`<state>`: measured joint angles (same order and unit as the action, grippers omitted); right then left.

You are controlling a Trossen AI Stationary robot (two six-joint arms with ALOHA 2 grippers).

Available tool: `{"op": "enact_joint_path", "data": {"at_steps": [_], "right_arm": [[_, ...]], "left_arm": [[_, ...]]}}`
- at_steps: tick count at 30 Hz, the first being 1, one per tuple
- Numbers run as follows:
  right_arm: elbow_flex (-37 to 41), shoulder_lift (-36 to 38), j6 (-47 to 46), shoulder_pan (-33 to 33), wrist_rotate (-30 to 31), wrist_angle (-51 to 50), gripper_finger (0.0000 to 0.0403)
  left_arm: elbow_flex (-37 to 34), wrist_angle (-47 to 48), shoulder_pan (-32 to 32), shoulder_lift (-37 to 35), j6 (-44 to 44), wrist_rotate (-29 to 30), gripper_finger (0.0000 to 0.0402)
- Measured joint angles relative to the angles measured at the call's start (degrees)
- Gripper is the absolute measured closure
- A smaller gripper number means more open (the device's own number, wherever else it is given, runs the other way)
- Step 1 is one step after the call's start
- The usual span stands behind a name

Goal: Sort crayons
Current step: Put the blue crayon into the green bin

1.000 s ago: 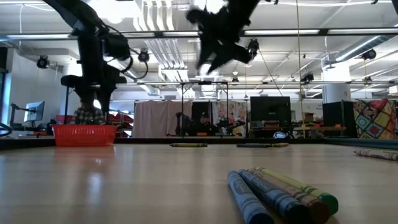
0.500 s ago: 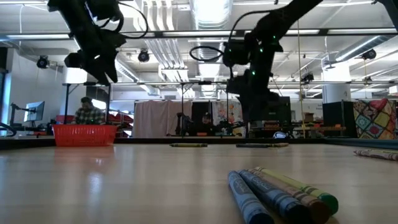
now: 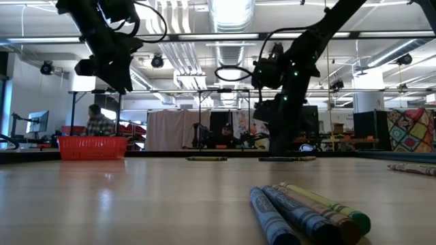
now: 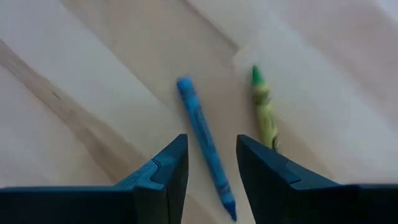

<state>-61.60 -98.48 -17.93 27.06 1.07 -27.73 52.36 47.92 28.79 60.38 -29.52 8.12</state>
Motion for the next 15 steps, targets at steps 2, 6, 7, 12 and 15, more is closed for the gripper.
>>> {"op": "enact_joint_path", "data": {"at_steps": [2,6,7,12,15], "right_arm": [[1.15,0.0,-0.07,-0.2,0.07,0.17,0.0275],[3.36,0.02,0.59,-0.18,0.34,1.32,0.0278],[3.8,0.09,0.93,-0.17,0.42,1.66,0.0281],[5.31,0.24,1.41,-0.29,0.82,2.4,0.0312],[5.55,0.24,0.58,-0.29,0.53,2.06,0.0354]], "left_arm": [[0.0,-0.2,-0.64,0.47,-0.02,-0.11,0.0309],[-0.01,-1.36,-1.81,1.92,-0.15,-0.13,0.0313],[0.0,-1.49,-2.07,2.35,-0.15,-0.13,0.0313],[-0.01,-1.67,-3.12,4.65,-0.25,-0.14,0.0313],[0.0,-1.66,-3.97,5.9,-0.59,-0.17,0.0313]]}}
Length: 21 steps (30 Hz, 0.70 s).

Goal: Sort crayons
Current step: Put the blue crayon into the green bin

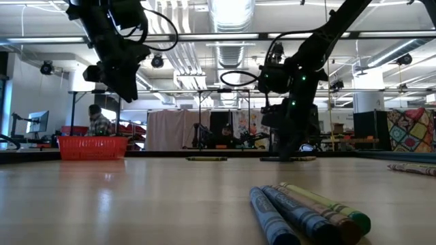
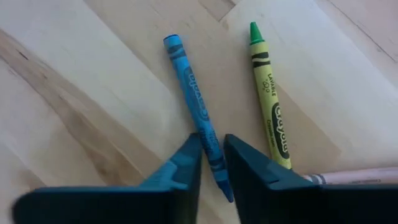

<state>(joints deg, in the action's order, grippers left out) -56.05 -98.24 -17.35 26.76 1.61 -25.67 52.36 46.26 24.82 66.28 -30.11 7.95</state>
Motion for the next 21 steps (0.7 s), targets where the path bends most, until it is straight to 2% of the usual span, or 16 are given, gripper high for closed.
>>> {"op": "enact_joint_path", "data": {"at_steps": [2,6,9,15,21], "right_arm": [[0.0,0.07,-1.34,-0.09,-0.57,-0.32,0.0382],[0.23,2.02,-6.63,-1.38,-5.08,-2.87,0.0389],[0.66,6.26,-11.41,-5.56,-7.87,-8.98,0.0391],[1.22,19.76,-24.89,-19.98,-6.58,-18.14,0.0391],[2.76,28.18,-47.85,-37.82,-4.41,-26.08,0.0392]], "left_arm": [[0.0,0.0,-0.65,0.72,0.01,0.0,0.0313],[0.0,0.02,-1.78,1.66,0.35,-0.05,0.0313],[0.0,0.04,-2.6,1.81,0.98,-0.17,0.0313],[-0.01,-0.03,-3.92,1.51,3.1,-0.12,0.0313],[0.0,-3.61,-4.07,2.58,7.03,0.32,0.0313]]}}
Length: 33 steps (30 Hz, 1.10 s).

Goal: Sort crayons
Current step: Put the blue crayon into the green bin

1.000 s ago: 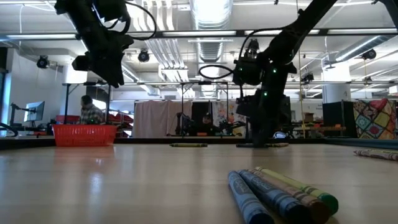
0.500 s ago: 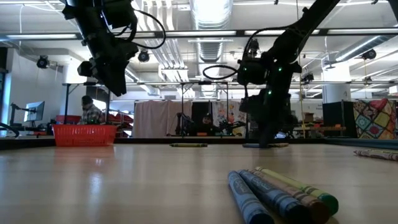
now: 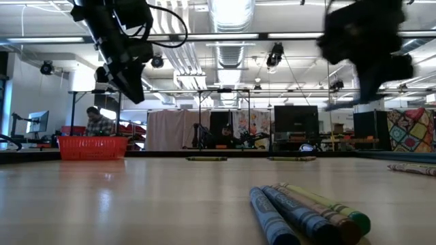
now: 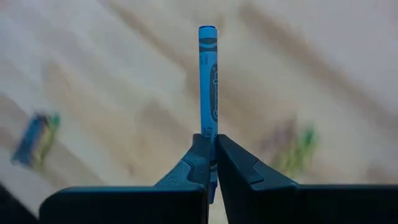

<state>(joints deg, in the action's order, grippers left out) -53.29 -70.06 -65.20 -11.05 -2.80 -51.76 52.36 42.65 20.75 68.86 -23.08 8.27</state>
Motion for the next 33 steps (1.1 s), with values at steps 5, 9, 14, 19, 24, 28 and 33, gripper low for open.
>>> {"op": "enact_joint_path", "data": {"at_steps": [5,9,14,19,24,28,33], "right_arm": [[-0.93,-0.11,-15.44,-12.58,-3.44,-3.61,0.0392],[-1.72,-1.69,-23.96,-20.2,-8.05,-3.66,0.0392],[-2.71,-2.95,-34.05,-28.84,-11.61,-3.29,0.0392],[-3.74,-3.15,-43.17,-36.31,-13.27,-2.84,0.0392],[-3.75,-3.27,-49.31,-40.74,-15.44,-2.36,0.0391],[-3.73,-3.96,-51.42,-42.02,-16.31,-1.41,0.0373],[-3.73,-5.16,-52.42,-42.29,-18.65,0.27,0.0312]], "left_arm": [[-0.01,-7.04,0.0,2.56,3.4,-1.23,0.0313],[0.0,-11.73,0.02,5.62,5.08,-6.04,0.0313],[0.05,-12.06,-0.14,9.47,5.01,-9.74,0.0313],[0.05,-11.54,-0.83,11.75,5.01,-10.86,0.0313],[0.07,-11.56,-1.41,12.64,5.51,-10.88,0.0313],[0.09,-11.58,-1.62,12.63,5.82,-10.88,0.0313],[0.11,-11.09,-2.28,12.36,6.09,-10.88,0.0313]]}}
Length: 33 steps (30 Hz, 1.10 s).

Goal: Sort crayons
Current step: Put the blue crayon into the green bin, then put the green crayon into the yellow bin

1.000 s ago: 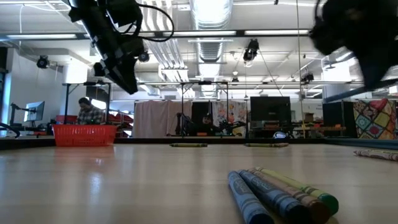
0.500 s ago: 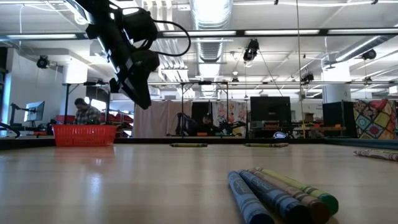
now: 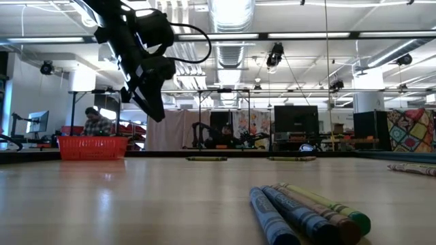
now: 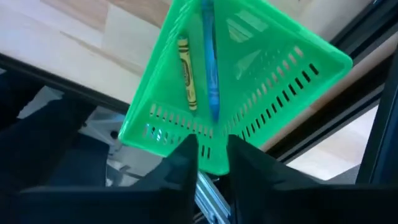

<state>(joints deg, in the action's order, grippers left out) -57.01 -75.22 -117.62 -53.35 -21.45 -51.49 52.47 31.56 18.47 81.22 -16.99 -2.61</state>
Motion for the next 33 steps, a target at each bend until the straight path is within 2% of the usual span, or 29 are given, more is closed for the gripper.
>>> {"op": "enact_joint_path", "data": {"at_steps": [4,8,12,16,26,29,33], "right_arm": [[0.0,0.04,-3.64,0.09,2.43,-0.16,0.026],[-0.49,0.54,-8.41,0.1,10.08,-1.64,0.0231],[-1.24,0.12,-9.95,1.83,17.27,-1.79,0.0227],[-1.31,-1.78,-8.3,5.48,20.41,-2.58,0.0238],[-0.74,-6.47,7.28,20.25,20.67,-9.79,0.0252],[-0.72,-7.01,15.59,24.81,21.34,-4.01,0.0252],[-0.72,-9.32,22.7,29.16,21.6,11.12,0.0256]], "left_arm": [[0.0,0.95,-1.03,-0.4,0.39,0.0,0.0313],[-0.01,1.22,-2.23,-0.47,1.44,0.02,0.0313],[-0.58,1.19,-3.49,-0.49,1.59,0.04,0.0313],[-1.85,0.55,-5.04,-0.52,1.81,0.02,0.0313],[-6.59,0.05,-9.41,-1.1,0.84,-0.31,0.0313],[-8.05,0.1,-10.35,-3.3,-0.67,-2.29,0.0313],[-10.77,-0.11,-11.94,-8.94,-3.15,-2.66,0.0313]]}}
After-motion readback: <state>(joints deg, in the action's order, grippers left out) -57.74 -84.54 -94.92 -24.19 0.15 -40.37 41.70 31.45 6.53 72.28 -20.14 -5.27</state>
